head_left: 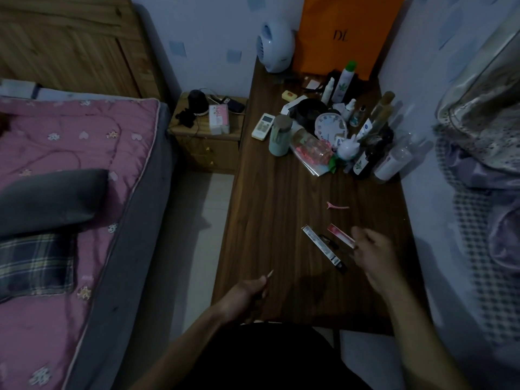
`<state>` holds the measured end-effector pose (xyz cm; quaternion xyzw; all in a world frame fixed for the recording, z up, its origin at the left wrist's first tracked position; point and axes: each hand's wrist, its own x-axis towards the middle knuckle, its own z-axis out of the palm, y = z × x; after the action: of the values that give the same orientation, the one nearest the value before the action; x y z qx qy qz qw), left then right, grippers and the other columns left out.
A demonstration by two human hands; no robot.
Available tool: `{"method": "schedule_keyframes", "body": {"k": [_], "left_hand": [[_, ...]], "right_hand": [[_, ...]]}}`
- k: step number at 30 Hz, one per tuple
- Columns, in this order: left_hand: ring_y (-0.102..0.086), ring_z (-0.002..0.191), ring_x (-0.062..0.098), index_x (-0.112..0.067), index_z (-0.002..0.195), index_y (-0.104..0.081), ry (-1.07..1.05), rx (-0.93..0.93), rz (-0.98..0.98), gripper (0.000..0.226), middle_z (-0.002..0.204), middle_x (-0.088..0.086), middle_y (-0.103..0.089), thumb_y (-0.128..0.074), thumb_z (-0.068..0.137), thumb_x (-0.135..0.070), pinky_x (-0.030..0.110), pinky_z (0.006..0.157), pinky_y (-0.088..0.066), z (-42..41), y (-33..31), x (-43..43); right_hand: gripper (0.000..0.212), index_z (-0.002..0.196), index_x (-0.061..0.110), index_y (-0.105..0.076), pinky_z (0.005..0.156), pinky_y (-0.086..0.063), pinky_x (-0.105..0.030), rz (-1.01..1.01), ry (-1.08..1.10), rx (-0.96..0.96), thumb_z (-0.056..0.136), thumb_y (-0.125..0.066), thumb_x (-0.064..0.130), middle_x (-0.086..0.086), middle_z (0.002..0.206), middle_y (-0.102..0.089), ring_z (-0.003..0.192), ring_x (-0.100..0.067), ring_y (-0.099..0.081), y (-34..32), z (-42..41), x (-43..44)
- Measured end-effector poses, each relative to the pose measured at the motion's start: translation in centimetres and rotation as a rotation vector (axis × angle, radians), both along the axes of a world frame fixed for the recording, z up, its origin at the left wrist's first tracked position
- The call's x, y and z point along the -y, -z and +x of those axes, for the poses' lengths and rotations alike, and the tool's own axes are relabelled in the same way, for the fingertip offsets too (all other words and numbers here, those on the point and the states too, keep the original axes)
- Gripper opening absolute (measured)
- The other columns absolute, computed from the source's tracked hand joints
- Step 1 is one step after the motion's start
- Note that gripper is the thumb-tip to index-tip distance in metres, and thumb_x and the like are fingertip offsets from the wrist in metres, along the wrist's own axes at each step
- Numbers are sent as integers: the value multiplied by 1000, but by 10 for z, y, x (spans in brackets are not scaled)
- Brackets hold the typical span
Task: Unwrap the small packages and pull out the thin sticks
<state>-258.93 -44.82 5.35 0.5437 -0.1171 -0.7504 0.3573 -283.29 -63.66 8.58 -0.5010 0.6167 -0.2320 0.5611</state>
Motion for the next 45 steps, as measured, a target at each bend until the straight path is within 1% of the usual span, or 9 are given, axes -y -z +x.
{"method": "schedule_keyframes", "body": {"k": [4, 8, 13, 15, 22, 25, 30, 39, 45], "left_hand": [[-31, 40, 8, -23, 62, -50, 1, 251, -13, 44, 53, -7, -38, -39, 100, -43, 20, 40, -21, -4, 0, 15], [-30, 38, 7, -24, 65, -50, 19, 388, -44, 44, 52, -6, -36, -38, 100, -46, 22, 41, -21, -3, 17, 22], [-42, 36, 0, -22, 68, -65, 49, 471, 28, 41, 41, -12, -49, -48, 95, -49, 17, 39, -32, -4, 45, 21], [-44, 35, -1, -21, 67, -64, 46, 504, 78, 41, 40, -13, -51, -50, 94, -49, 16, 38, -33, -5, 56, 21], [-48, 42, 0, -13, 72, -71, 34, 667, 110, 45, 45, -9, -56, -52, 94, -47, 14, 38, -32, -19, 78, 25], [-54, 49, 0, -13, 84, -74, 102, 779, 100, 43, 58, -4, -62, -50, 93, -47, 15, 44, -36, -24, 82, 29], [-56, 46, -9, -21, 58, -64, 167, 883, 194, 46, 43, -9, -58, -50, 88, -52, 17, 45, -38, -31, 87, 31], [-53, 37, -8, -30, 46, -64, 131, 933, 183, 42, 37, -18, -56, -54, 86, -40, 11, 33, -32, -45, 84, 29], [-48, 34, -6, -29, 39, -54, 193, 950, 64, 46, 34, -16, -50, -48, 73, -59, 13, 35, -31, -47, 73, 33]], "right_hand": [[22, 84, 18, -67, 58, -45, -29, 107, -294, -158, 89, -67, 39, 4, 66, -57, 60, -10, -53, 34, 31, -29], [20, 80, 20, -67, 60, -48, -28, 270, -260, -144, 85, -71, 39, 2, 72, -65, 64, -12, -59, 69, 49, -49], [53, 141, 19, -46, 84, -48, -33, 412, -285, -309, 98, -48, 50, -10, 133, -58, 116, -23, -59, 105, 57, -53], [60, 147, 14, -40, 90, -44, -32, 379, -351, -404, 99, -46, 49, -10, 144, -51, 130, -26, -52, 116, 57, -50], [23, 104, 18, -65, 78, -58, -35, 195, -482, -575, 90, -66, 36, 10, 83, -61, 91, -17, -67, 135, 57, -32], [22, 105, 18, -64, 69, -51, -29, 138, -522, -592, 90, -68, 34, 7, 87, -63, 91, -17, -67, 136, 57, -25], [19, 97, 25, -57, 70, -53, -27, 81, -589, -602, 88, -70, 35, 10, 85, -62, 89, -14, -67, 142, 54, -24], [10, 93, 34, -53, 62, -53, -21, 83, -557, -498, 92, -63, 36, 12, 85, -64, 76, 0, -61, 128, 38, -29], [9, 84, 24, -67, 64, -51, -24, 155, -536, -119, 90, -67, 31, 6, 81, -69, 75, -7, -65, 102, 53, -46]]}}
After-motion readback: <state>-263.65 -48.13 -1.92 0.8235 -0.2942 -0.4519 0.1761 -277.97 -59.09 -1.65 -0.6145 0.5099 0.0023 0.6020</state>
